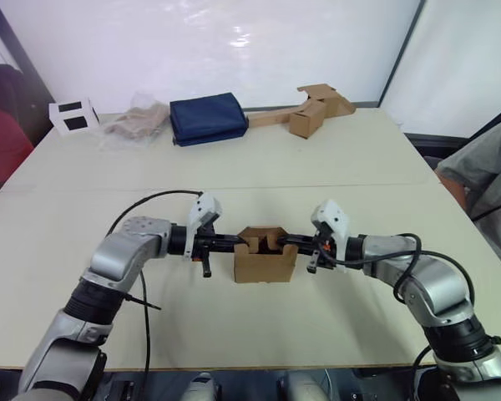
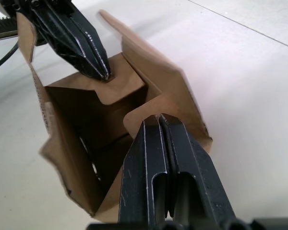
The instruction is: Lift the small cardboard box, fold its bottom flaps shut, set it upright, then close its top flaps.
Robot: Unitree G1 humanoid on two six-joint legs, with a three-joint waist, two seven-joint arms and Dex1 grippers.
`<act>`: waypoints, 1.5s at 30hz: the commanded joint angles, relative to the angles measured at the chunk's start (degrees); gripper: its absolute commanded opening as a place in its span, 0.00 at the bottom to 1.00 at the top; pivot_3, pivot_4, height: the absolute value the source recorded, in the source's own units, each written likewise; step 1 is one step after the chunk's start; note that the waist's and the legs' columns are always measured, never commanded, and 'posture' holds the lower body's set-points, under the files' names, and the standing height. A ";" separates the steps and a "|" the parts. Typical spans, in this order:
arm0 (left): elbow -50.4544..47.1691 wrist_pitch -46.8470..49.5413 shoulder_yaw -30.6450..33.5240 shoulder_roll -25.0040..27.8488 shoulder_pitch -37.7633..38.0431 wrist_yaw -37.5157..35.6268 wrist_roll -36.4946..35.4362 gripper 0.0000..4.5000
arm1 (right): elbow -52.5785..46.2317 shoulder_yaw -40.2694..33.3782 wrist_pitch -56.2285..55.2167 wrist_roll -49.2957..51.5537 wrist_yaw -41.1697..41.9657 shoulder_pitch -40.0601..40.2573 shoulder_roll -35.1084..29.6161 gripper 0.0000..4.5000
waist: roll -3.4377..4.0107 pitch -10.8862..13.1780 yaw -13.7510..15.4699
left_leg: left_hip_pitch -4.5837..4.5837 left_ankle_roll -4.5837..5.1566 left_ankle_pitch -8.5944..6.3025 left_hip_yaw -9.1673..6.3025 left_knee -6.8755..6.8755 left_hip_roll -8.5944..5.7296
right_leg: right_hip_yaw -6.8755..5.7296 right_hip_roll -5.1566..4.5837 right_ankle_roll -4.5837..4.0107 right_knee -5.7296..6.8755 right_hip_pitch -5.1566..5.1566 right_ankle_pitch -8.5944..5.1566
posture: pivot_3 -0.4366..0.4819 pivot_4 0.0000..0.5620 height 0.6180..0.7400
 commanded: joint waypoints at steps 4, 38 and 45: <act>-2.71 -1.02 3.42 -1.31 0.97 1.48 -2.29 0.01 | -1.59 -0.66 0.09 0.88 0.97 0.10 -0.10 0.00 | 0.00 0.00 -0.05 | 0.00 0.00 0.00 -0.01 0.00 0.00 | 0.00 0.00 0.00 0.01 -0.01 0.00 | 0.48 0.27 1.00; 25.26 -5.78 4.33 -5.85 -6.16 -4.60 2.52 0.01 | -20.54 -2.80 12.81 16.88 -2.83 0.15 -8.11 0.00 | -0.01 0.01 -0.01 | -0.04 0.00 0.00 -0.02 -0.03 0.00 | -0.01 0.01 0.00 -0.05 -0.03 0.00 | 0.48 0.27 1.00; 22.91 -4.19 4.94 -5.90 -5.41 -4.47 1.97 0.01 | -18.64 0.76 9.79 12.67 -2.59 -0.63 -7.78 0.00 | -0.01 0.01 -0.06 | -0.04 0.00 0.00 -0.02 -0.04 0.00 | -0.01 0.02 0.00 -0.05 -0.04 0.00 | 0.48 0.27 1.00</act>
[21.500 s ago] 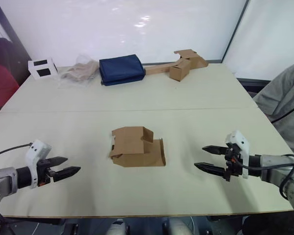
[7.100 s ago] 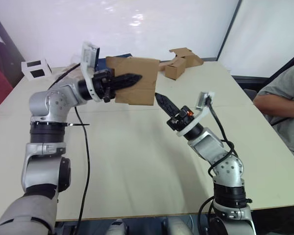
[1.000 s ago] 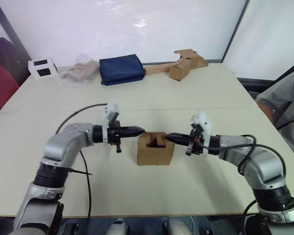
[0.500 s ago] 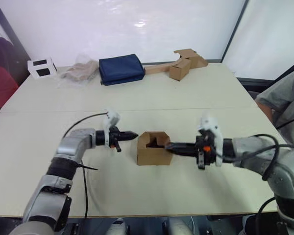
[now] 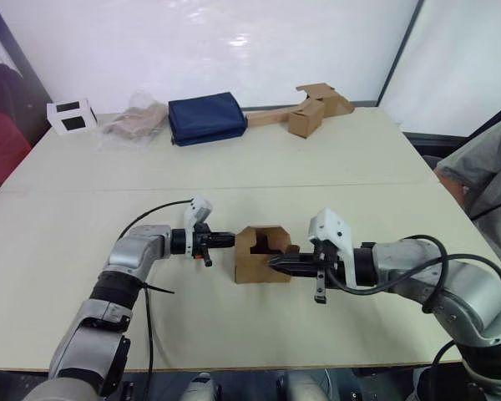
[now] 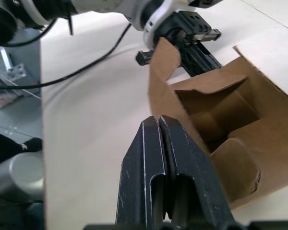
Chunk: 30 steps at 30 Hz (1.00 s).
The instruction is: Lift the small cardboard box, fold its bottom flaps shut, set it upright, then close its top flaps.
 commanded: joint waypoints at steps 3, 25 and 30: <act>-2.79 0.80 1.59 0.16 0.35 -0.04 -0.87 0.01 | 0.81 1.61 -2.93 -2.49 0.42 -1.54 1.11 0.00 | 0.00 0.00 0.00 | 0.00 0.00 0.00 0.00 0.00 0.00 | 0.00 0.00 0.00 0.00 0.00 0.00 | 0.48 0.27 1.00; -4.23 0.97 1.74 -0.01 1.22 0.99 -0.57 0.01 | 8.49 6.97 -7.83 -11.09 1.07 -1.31 6.45 0.00 | 0.00 0.00 0.00 | 0.00 0.00 0.00 0.00 0.01 0.00 | 0.00 0.00 0.00 0.00 0.00 0.00 | 0.48 0.27 1.00; -4.47 1.39 4.56 1.99 0.26 2.33 -1.23 0.01 | 9.63 7.15 -8.74 -11.90 1.04 -1.23 7.32 0.00 | 0.00 0.00 -0.03 | 0.00 0.00 0.00 -0.01 0.01 0.00 | 0.00 0.00 0.00 0.00 0.00 0.00 | 0.48 0.27 1.00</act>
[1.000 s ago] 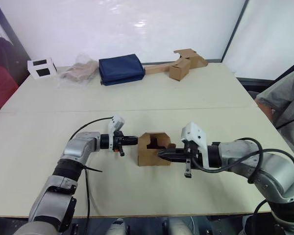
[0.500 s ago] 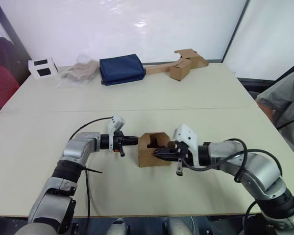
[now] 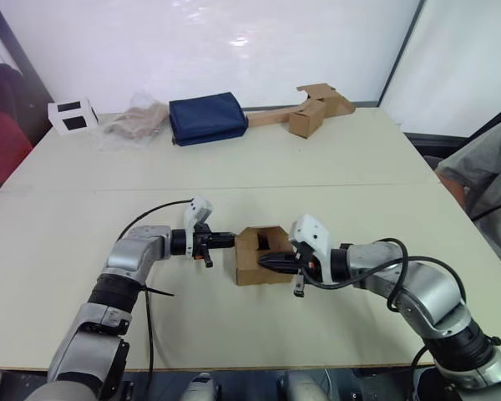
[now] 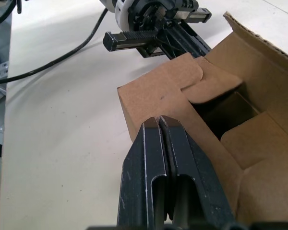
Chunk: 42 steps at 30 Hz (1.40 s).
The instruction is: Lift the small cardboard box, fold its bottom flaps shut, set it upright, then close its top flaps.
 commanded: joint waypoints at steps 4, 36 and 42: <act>-7.30 3.45 6.06 3.90 -0.58 1.32 -3.55 0.01 | 0.74 -0.51 -1.66 -1.12 0.16 -0.37 1.51 0.00 | 0.00 0.00 -0.09 | 0.00 0.00 0.00 -0.02 -0.02 0.01 | 0.00 0.01 0.00 0.01 -0.03 0.00 | 0.48 0.27 1.00; -31.35 16.40 2.49 8.05 12.83 5.03 -15.18 0.01 | 1.44 -2.00 -2.56 -1.05 0.82 -1.14 2.66 0.00 | 0.00 0.00 0.02 | 0.03 0.00 0.00 -0.02 -0.04 0.01 | 0.00 -0.01 0.00 -0.01 0.02 0.00 | 0.48 0.27 1.00; -30.53 15.17 1.77 7.96 12.79 4.81 -14.24 0.01 | -0.47 -7.03 -0.98 4.46 1.31 -1.63 3.47 0.00 | 0.00 0.00 0.08 | 0.03 0.00 0.00 -0.01 -0.03 0.01 | 0.00 -0.02 0.00 -0.01 0.03 0.00 | 0.48 0.27 1.00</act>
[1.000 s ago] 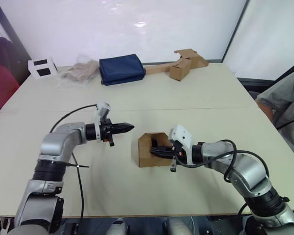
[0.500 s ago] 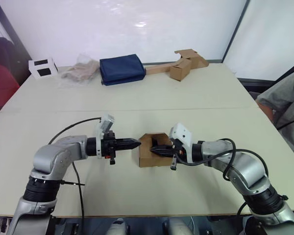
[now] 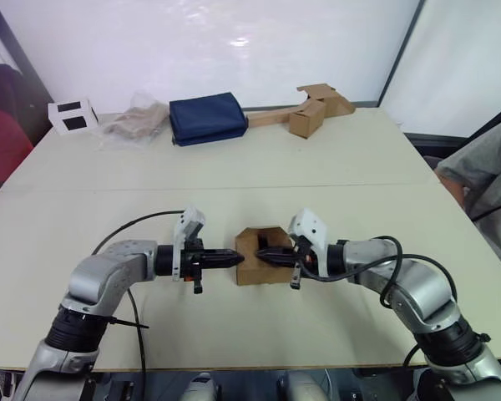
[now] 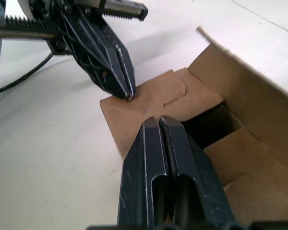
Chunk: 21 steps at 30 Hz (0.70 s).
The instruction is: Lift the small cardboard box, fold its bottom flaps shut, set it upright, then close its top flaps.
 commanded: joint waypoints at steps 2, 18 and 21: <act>-0.16 -0.76 -0.61 0.28 -0.23 -0.25 0.41 0.01 | -3.04 -6.35 0.94 5.09 -0.28 -2.00 1.26 0.00 | 0.00 0.00 0.00 | 0.00 0.00 0.00 0.00 0.00 0.00 | 0.00 0.00 0.00 0.00 0.00 0.00 | 0.48 0.27 1.00; 0.35 -1.20 -0.82 0.54 -0.38 0.07 0.75 0.01 | 4.65 0.07 -3.65 -5.87 -4.35 -5.87 2.34 0.00 | 0.01 0.00 -0.01 | 0.00 0.00 0.00 0.01 -0.02 0.00 | 0.00 0.00 0.00 -0.01 -0.01 0.00 | 0.48 0.27 1.00; 0.39 -1.14 -0.51 0.49 -0.35 0.28 0.54 0.01 | 2.40 0.17 -2.23 -4.32 -2.15 -4.30 1.54 0.00 | 0.01 0.00 -0.04 | 0.00 0.00 0.00 0.01 -0.02 0.00 | 0.00 0.00 0.00 -0.01 -0.01 0.00 | 0.48 0.27 1.00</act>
